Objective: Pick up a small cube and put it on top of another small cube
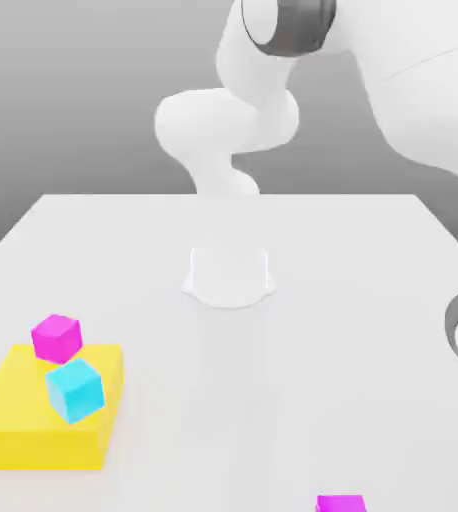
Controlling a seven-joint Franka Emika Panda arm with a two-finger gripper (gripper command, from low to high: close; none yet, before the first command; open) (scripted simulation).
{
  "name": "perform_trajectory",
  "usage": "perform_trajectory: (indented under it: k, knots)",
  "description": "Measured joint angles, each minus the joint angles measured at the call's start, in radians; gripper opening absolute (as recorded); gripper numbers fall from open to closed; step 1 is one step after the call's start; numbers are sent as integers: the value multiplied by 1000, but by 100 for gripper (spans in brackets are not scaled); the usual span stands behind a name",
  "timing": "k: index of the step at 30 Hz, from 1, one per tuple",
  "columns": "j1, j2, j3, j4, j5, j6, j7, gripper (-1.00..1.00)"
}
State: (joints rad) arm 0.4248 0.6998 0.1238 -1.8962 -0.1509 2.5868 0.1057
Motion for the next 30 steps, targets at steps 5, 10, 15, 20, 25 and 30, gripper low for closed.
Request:
perform_trajectory:
  k: [5,10,15,20,25,30]
  knots:
    - [-2,-28,4,-7,7,-22,-5,-100]
    - [-58,-199,-34,-95,47,-99,27,-100]
    - [-149,-355,-149,-234,80,-110,131,-100]
    - [-241,-516,-274,-383,84,-120,262,-100]
    - [-450,-711,-404,-558,42,-136,455,-100]
    - [-631,-922,-473,-744,-13,-156,670,-100]
